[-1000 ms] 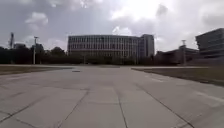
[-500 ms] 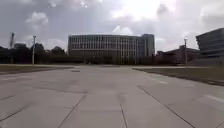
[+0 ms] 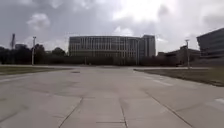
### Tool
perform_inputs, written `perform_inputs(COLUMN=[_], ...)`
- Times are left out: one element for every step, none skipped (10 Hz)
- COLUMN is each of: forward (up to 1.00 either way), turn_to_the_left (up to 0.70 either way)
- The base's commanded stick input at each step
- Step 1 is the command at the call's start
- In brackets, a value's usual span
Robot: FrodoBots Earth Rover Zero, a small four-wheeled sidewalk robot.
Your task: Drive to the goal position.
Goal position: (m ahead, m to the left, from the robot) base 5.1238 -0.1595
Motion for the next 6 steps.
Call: perform_inputs(forward=[0.5,0.5,0.5,0.5,0.5,0.5], turn_to_the_left=[-0.02,-0.02,-0.02,-0.02,-0.02,-0.02])
